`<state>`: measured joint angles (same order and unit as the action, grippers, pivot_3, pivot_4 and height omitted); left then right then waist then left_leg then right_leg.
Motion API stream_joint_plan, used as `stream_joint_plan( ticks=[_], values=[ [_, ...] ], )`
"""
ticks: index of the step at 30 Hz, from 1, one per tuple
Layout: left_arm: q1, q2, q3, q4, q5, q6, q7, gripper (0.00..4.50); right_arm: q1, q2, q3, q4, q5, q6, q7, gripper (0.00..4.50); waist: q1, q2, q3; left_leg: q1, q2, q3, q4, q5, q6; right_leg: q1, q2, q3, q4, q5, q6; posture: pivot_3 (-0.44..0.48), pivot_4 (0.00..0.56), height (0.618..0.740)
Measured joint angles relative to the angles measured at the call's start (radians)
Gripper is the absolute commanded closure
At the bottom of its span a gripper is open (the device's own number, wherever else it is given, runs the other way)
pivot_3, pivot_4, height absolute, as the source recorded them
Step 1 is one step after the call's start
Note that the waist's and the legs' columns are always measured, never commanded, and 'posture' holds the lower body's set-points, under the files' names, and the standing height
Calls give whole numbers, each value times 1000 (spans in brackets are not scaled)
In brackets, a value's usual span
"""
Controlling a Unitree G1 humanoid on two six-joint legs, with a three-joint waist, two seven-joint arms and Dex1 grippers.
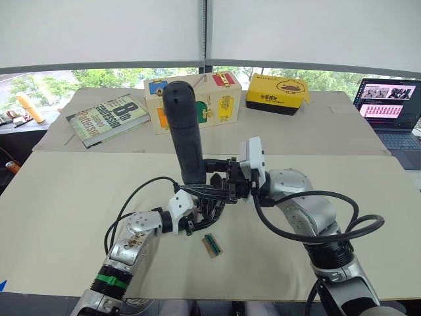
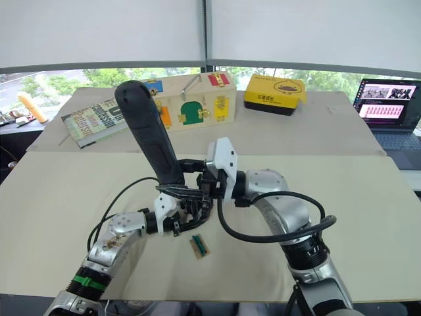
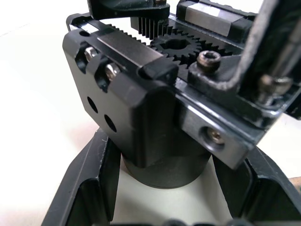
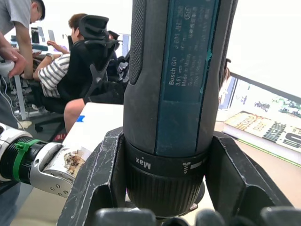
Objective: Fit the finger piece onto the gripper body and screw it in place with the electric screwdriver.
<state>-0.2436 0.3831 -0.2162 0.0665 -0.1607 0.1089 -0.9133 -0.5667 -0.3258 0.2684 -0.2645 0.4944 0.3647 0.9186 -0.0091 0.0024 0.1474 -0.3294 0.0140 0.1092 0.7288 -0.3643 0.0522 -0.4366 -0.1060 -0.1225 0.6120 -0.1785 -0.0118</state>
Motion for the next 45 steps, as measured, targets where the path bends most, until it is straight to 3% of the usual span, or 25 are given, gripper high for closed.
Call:
stream_joint_plan(
  ticks=[22,44,45],
  values=[
    [6,1,0,-3,0,3,8,2194,-2,9,-10,17,1,-7,21,2552,-2,0,-1,6,0,0,-8,0,0,4,-4,0,-2,0,0,0,150,740],
    [24,-12,7,-17,-6,-1,28,2194,-40,-11,-67,-21,104,15,105,2552,0,-1,0,-4,-1,0,-6,0,0,-4,-2,-2,-2,0,-1,0,150,740],
    [27,-18,10,-17,-7,-1,34,1170,-40,-16,-71,-21,112,16,111,2552,0,-1,0,-4,-1,0,-6,0,0,-4,-2,-2,-2,0,-1,0,150,740]
  ],
)
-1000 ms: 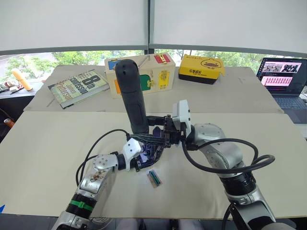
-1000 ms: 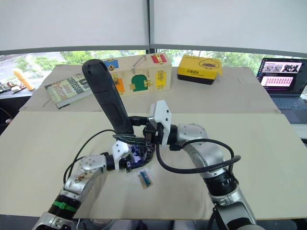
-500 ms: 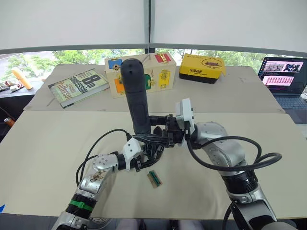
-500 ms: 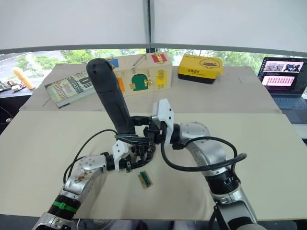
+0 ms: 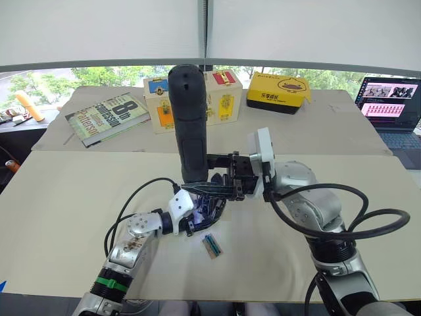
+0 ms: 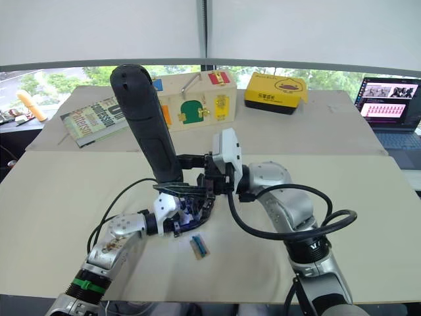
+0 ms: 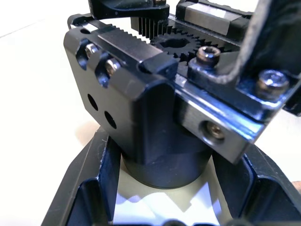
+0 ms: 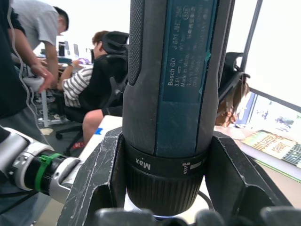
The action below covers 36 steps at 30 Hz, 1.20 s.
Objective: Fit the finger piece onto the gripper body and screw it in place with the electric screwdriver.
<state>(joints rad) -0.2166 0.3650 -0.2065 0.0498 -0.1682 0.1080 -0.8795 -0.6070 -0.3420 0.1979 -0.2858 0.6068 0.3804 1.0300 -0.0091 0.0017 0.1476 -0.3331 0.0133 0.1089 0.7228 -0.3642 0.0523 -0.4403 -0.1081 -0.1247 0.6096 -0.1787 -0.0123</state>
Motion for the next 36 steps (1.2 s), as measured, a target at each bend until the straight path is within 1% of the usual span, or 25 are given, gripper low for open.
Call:
stream_joint_plan(
  ticks=[1,3,8,10,12,15,19,22,23,24,26,28,29,30,31,32,33,34,36],
  values=[
    [1,-3,2,0,0,1,8,876,0,-3,-4,0,7,2,7,2552,0,0,0,0,0,0,0,0,0,0,0,0,0,0,0,0,150,740],
    [1,-5,9,0,0,4,20,26,0,-7,-10,-3,15,3,26,2552,0,0,0,0,0,0,0,0,0,0,0,0,0,0,0,0,150,740],
    [24,0,29,-17,-14,3,26,26,0,-27,-16,-38,71,27,75,2552,-6,0,0,0,1,0,-1,0,0,-1,0,1,0,0,0,0,150,740],
    [49,19,42,-38,-29,3,24,26,0,-42,-26,-65,109,44,86,2552,-9,0,0,0,1,0,-2,0,0,-2,0,1,0,0,0,0,150,740],
    [87,56,68,-67,-59,8,2,26,0,-58,-50,-93,154,69,87,2552,-12,0,1,0,1,0,-3,1,-1,-3,0,1,0,0,-1,0,150,740],
    [162,161,125,-110,-120,7,-75,26,-7,-93,-113,-126,246,123,64,2552,-12,0,1,-1,1,0,-4,1,-2,-6,0,1,0,-1,-2,0,150,740],
    [219,252,224,-103,-190,5,-144,26,-33,-159,-196,-157,360,203,5,2552,-5,1,3,-5,1,1,-4,1,-2,-11,-1,1,1,-1,-2,0,150,740],
    [259,304,289,-98,-256,8,-215,26,-45,-291,-287,-163,478,317,-59,2552,1,0,5,-10,0,1,-3,1,-2,-15,-1,0,0,-1,-2,0,150,740],
    [272,319,315,-100,-288,9,-247,26,-46,-380,-321,-150,516,389,-86,2552,6,0,5,-14,0,1,-2,1,-2,-17,-2,0,0,-1,-2,0,150,740],
    [280,335,341,-107,-318,8,-279,26,-44,-495,-346,-122,539,472,-99,2552,12,0,6,-16,-1,1,-1,1,-2,-18,-2,-1,0,-1,-2,0,150,740],
    [293,358,380,-119,-351,6,-316,26,-30,-628,-371,-74,546,575,-104,2552,16,0,6,-17,-1,1,-1,1,-2,-18,-1,-2,-2,-1,-2,0,150,740],
    [305,381,406,-152,-391,11,-357,26,16,-803,-360,-33,518,668,-71,2552,20,1,7,-18,-1,1,-2,1,-2,-19,0,-3,-3,-1,-2,0,150,740],
    [316,392,417,-166,-404,13,-371,26,33,-859,-347,-23,494,702,-63,2552,20,0,7,-18,0,1,-3,1,-2,-19,0,-3,-3,-1,-1,0,150,740],
    [319,403,431,-179,-423,22,-391,26,56,-922,-324,21,449,740,-49,2552,19,-1,7,-19,0,1,-2,1,-2,-19,2,-2,-3,-1,-1,0,150,740],
    [323,414,433,-197,-438,33,-408,26,88,-1001,-271,54,381,741,-13,2552,19,0,8,-19,0,2,-2,1,-2,-19,1,-2,-4,-2,-1,0,150,740],
    [334,430,438,-212,-450,43,-421,26,111,-1068,-203,74,313,744,4,2552,19,0,8,-18,0,2,-2,1,-2,-18,1,-2,-3,-2,-1,0,150,740],
    [337,436,447,-213,-457,51,-428,26,114,-1107,-129,100,234,743,17,2552,17,0,8,-18,0,2,-2,1,-2,-18,1,-1,-3,-2,0,0,150,740],
    [337,437,455,-213,-460,54,-428,26,113,-1123,-59,128,166,744,25,2552,17,0,8,-18,0,2,-2,1,-2,-18,1,-1,-3,-2,0,0,150,740],
    [340,437,463,-211,-458,58,-426,26,102,-1109,57,195,49,740,58,2552,9,2,10,-18,0,4,-1,1,-2,-19,1,1,-2,-2,0,0,150,740]
  ],
)
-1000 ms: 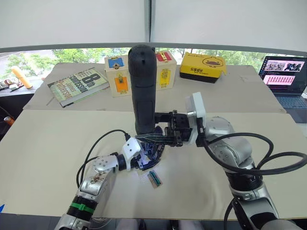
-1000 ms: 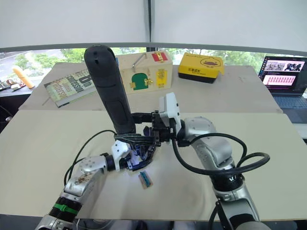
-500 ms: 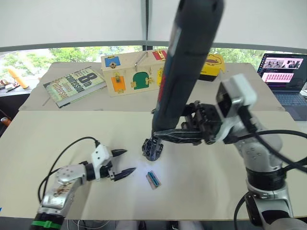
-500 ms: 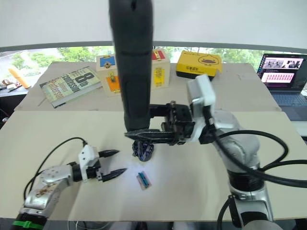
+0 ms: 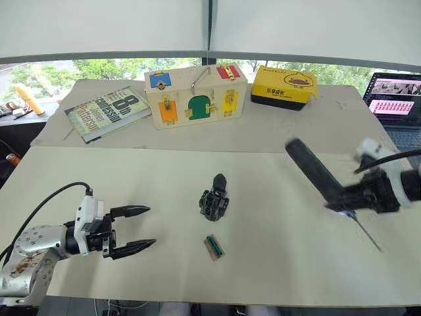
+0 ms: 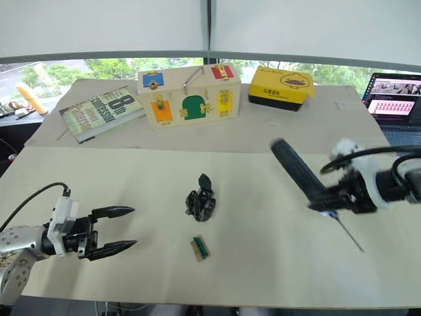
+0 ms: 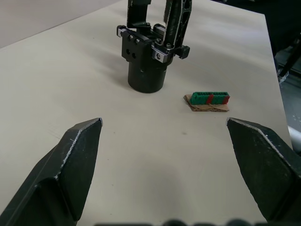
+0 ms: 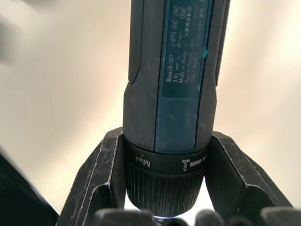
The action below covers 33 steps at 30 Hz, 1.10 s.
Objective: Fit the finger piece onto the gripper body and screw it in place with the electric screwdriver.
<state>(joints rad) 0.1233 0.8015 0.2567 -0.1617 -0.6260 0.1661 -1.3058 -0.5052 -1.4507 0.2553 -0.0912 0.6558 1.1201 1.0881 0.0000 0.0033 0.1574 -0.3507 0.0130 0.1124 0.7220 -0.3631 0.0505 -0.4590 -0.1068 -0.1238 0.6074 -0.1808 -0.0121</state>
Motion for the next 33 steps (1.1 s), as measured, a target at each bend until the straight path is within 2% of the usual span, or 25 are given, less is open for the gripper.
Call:
stream_joint_plan(
  ticks=[2,6,12,14,18,19,22,25,28,31,33],
  values=[
    [10,-2,2,0,6,-15,2,26,-16,33,85,51,-81,-5,40,2552,-10,2,2,1,0,0,0,0,-1,0,0,0,2,0,0,0,150,740],
    [38,-9,7,4,29,-35,9,26,-69,121,171,166,-221,-60,82,2552,-18,4,3,2,0,2,0,1,-2,0,6,1,3,0,0,0,150,740],
    [66,-10,32,22,54,-60,25,26,-137,212,188,308,-347,-128,112,2552,-15,4,4,2,1,2,1,1,-2,1,8,2,2,0,0,0,150,740],
    [68,-15,37,22,65,-62,42,0,-145,228,183,337,-369,-156,118,1525,-15,4,3,2,1,2,3,1,-2,2,8,1,3,0,0,0,150,740],
    [68,-23,39,28,85,-73,69,0,-156,244,166,380,-405,-194,148,200,-14,4,3,2,1,2,5,1,-2,2,8,2,3,0,0,0,150,740],
    [68,-23,39,32,92,-75,75,0,-157,244,163,389,-411,-199,157,40,-13,4,3,2,1,2,5,1,-2,2,8,2,4,0,0,0,150,740],
    [71,-22,39,42,109,-63,104,0,-157,243,143,408,-426,-227,188,40,-13,4,3,2,1,2,5,1,-2,2,8,2,4,0,0,0,150,740],
    [68,-19,44,53,134,-70,133,0,-147,223,73,410,-422,-339,233,40,-12,5,4,2,1,2,5,1,-2,2,9,2,4,0,0,0,150,740],
    [63,-10,59,72,158,-86,149,0,-115,210,-64,386,-361,-497,326,40,-12,4,4,2,2,2,5,1,-2,2,10,2,4,0,0,0,150,740],
    [56,3,71,90,188,-108,160,0,-81,286,-250,328,-226,-606,396,40,-14,4,4,4,2,2,5,1,-2,3,11,2,4,0,0,0,150,740],
    [65,5,79,103,214,-144,172,0,-1,356,-355,276,-174,-736,422,40,-12,2,3,5,3,2,5,1,-2,5,12,2,4,0,0,0,150,740]
  ],
)
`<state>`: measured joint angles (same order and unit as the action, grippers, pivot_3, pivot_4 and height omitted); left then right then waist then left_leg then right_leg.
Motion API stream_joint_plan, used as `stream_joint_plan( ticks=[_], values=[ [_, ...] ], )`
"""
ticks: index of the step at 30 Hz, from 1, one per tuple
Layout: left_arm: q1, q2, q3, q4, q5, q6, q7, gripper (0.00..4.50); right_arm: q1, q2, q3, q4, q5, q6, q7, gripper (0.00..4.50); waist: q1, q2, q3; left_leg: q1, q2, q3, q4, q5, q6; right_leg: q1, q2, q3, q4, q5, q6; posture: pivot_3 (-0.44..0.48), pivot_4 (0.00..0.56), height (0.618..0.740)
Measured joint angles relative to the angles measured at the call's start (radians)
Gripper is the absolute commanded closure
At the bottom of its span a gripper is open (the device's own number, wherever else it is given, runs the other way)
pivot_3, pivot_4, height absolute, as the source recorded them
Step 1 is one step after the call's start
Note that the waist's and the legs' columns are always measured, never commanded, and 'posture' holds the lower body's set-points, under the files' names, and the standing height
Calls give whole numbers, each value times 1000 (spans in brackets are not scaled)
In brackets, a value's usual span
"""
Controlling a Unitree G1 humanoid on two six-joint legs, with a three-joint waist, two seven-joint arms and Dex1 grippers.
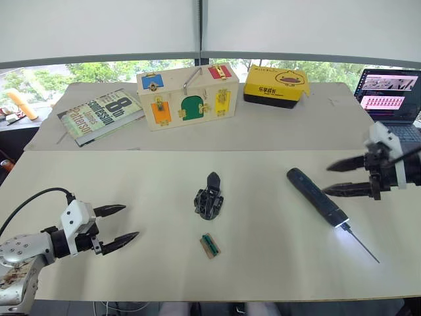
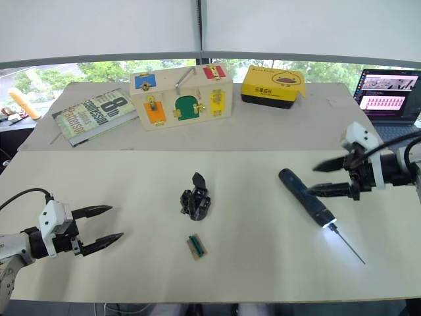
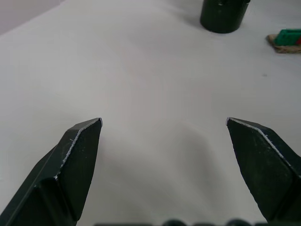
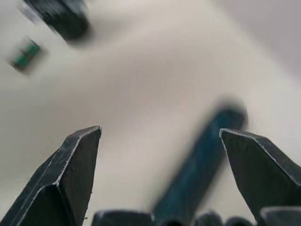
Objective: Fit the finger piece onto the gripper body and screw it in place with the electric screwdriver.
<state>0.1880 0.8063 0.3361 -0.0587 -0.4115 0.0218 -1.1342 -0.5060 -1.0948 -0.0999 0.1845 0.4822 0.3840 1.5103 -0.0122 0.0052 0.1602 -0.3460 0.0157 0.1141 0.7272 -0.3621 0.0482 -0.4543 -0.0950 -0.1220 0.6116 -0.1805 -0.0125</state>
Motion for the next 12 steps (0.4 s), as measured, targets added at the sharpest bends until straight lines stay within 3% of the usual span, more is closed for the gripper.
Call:
stream_joint_plan(
  ticks=[5,12],
  values=[
    [31,-9,15,34,55,-62,38,0,186,205,-76,-165,45,-303,37,40,3,0,0,0,-1,0,0,0,0,0,-1,1,1,0,0,0,150,740],
    [59,-37,39,23,68,-105,107,0,310,324,-85,-262,52,-482,15,40,7,0,1,8,-1,1,0,0,0,7,-1,2,1,0,0,0,150,740]
  ],
)
